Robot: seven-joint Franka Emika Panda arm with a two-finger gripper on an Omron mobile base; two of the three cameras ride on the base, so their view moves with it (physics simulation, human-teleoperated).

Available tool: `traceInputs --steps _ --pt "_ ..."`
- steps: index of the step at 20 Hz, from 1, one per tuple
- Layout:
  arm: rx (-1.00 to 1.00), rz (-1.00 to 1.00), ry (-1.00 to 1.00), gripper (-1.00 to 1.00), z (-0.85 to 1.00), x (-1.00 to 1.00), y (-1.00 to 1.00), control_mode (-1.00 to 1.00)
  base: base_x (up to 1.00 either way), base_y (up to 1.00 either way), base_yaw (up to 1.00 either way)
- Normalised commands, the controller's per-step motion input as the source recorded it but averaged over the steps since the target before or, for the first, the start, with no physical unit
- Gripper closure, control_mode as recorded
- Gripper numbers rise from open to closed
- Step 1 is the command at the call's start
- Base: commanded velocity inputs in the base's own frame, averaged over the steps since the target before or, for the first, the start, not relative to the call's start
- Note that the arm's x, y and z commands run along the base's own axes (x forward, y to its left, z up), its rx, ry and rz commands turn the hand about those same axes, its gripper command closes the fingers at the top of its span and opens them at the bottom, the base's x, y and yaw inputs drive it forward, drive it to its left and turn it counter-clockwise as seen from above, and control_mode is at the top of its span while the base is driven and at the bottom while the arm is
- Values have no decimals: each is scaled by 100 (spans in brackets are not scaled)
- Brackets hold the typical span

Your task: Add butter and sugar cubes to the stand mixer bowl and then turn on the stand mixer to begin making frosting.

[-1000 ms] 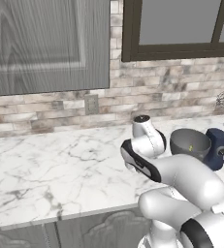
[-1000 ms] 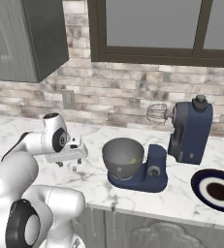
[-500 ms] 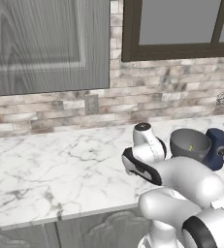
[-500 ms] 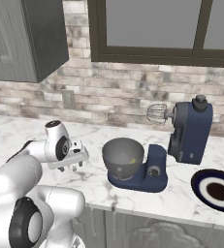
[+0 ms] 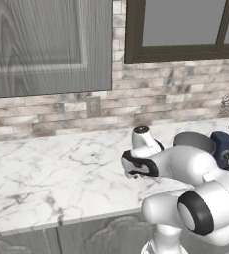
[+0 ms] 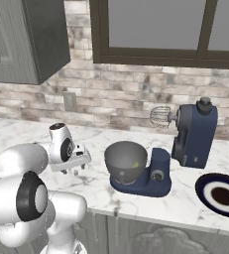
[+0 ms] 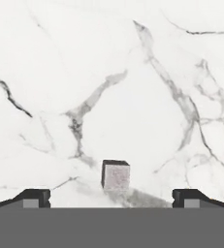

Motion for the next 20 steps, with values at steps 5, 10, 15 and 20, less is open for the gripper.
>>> traceInputs --steps 5,10,15,20 --pt "0 0 0 -100 -23 4 5 -100 0 0 0" --pt "0 0 0 -100 -28 0 0 -100 0 0 0" --pt "2 0 0 -100 -18 0 -2 -100 0 0 0" --pt "2 0 0 -100 -13 -2 -3 -100 0 0 0"
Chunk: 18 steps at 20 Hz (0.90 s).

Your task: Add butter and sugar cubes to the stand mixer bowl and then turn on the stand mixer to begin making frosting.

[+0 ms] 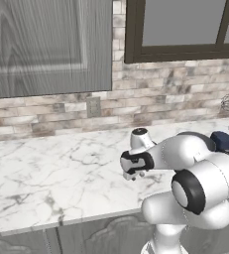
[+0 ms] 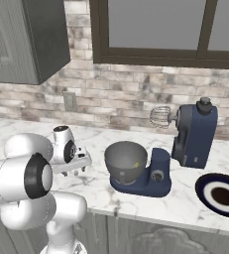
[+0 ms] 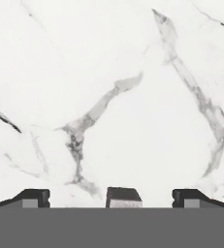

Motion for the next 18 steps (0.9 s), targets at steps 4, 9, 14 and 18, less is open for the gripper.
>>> traceInputs --steps 4,9,14,18 --pt "3 0 -1 -100 -8 -22 -8 -100 0 0 0" --pt "2 0 -1 -100 -10 -29 -6 -100 0 0 0" --pt "0 0 0 -100 -13 6 0 -100 0 0 0" --pt "0 0 0 -100 -16 27 0 -100 0 0 0"
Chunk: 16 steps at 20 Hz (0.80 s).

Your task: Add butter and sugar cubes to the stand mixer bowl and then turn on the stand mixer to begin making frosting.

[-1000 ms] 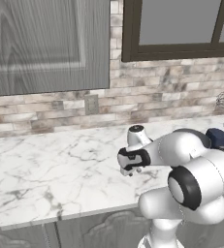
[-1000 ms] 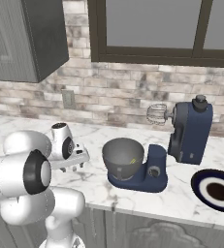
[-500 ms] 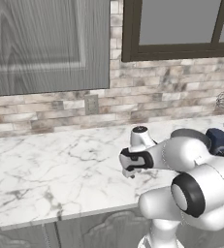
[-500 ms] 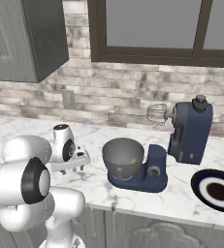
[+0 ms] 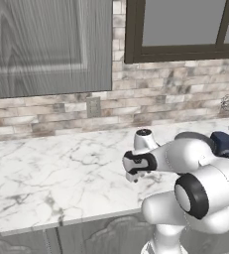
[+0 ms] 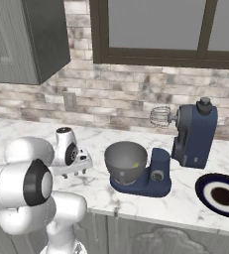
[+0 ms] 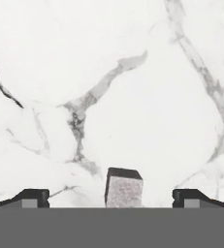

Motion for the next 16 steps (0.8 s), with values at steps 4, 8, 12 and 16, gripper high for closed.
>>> traceInputs --steps 4,8,12,16 --pt "0 0 0 -100 -17 25 0 -100 0 0 0" --pt "0 0 0 -100 -29 0 0 -100 0 0 0" --pt "0 0 -1 100 -35 -24 0 -100 0 0 0" --pt "0 0 -4 100 -33 -32 -2 -100 0 0 0"
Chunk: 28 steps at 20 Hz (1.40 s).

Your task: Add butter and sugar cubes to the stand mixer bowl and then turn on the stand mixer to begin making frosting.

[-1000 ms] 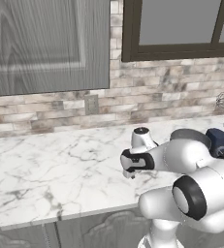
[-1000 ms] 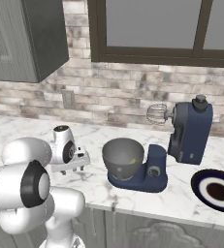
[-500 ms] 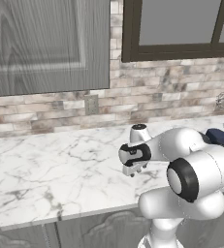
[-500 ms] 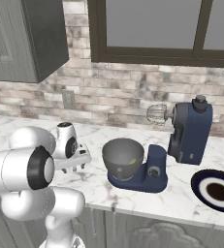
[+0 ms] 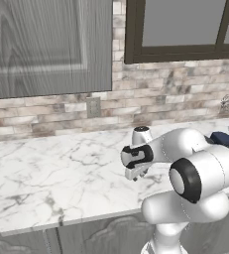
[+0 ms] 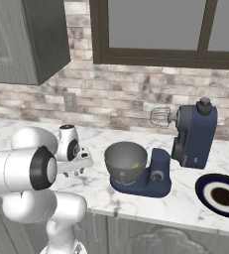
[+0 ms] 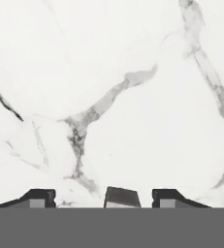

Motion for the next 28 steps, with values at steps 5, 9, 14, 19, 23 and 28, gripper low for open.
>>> traceInputs --steps 5,9,14,19,23,28 --pt "2 0 -5 100 -27 -42 -10 -100 0 0 0" --pt "1 0 -2 100 -24 -27 -13 -100 0 0 0" --pt "0 0 0 100 -15 -4 -11 -100 0 0 0" --pt "0 -1 -4 100 13 -17 -2 -100 0 0 0" --pt "-3 -2 -14 100 54 -46 0 -100 0 0 0" --pt "-3 -3 -13 100 65 -48 -2 -100 0 0 0"
